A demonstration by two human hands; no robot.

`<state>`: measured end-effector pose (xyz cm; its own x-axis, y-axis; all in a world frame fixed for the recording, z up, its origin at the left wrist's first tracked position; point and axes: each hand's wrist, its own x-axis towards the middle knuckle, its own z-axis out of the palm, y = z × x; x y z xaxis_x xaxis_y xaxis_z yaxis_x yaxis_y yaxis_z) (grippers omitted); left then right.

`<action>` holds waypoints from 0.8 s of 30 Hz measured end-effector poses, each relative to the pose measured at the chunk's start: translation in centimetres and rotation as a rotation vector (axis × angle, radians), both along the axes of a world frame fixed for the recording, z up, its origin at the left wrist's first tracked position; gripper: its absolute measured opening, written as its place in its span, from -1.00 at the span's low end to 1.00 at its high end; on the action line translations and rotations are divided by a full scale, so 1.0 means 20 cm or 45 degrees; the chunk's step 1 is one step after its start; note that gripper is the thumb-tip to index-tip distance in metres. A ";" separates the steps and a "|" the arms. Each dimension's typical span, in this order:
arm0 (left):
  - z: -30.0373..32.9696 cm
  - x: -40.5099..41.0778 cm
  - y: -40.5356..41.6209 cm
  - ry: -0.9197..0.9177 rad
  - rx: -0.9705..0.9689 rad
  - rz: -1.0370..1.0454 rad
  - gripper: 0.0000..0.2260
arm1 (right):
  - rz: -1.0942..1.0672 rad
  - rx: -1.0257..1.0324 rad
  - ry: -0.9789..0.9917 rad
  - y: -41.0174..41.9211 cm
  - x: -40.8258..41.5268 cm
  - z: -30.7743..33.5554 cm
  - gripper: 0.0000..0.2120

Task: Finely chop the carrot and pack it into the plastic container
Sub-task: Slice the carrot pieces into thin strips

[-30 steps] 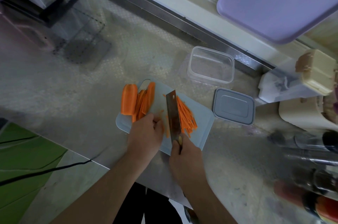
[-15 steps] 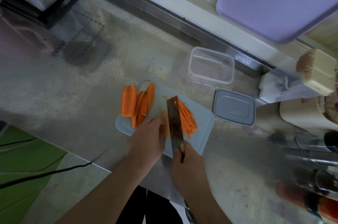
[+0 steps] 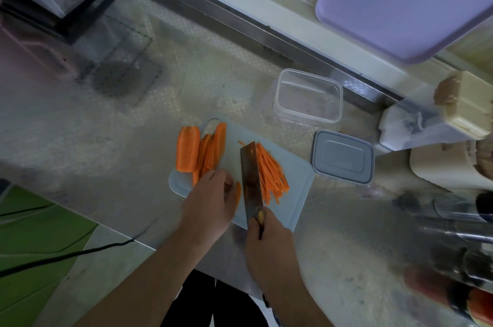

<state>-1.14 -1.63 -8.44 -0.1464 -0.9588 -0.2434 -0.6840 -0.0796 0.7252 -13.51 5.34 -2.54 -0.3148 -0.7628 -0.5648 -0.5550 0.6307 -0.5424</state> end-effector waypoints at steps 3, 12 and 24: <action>-0.01 0.02 -0.02 0.040 0.013 -0.023 -0.92 | -0.005 0.041 0.015 0.01 0.03 -0.03 -0.77; -0.02 0.02 -0.03 0.053 0.053 -0.046 -0.94 | -0.004 0.041 0.022 0.00 0.10 -0.08 -0.85; 0.01 0.05 -0.01 0.021 0.077 -0.145 -0.87 | -0.039 -0.129 -0.003 -0.11 0.03 -0.09 -0.88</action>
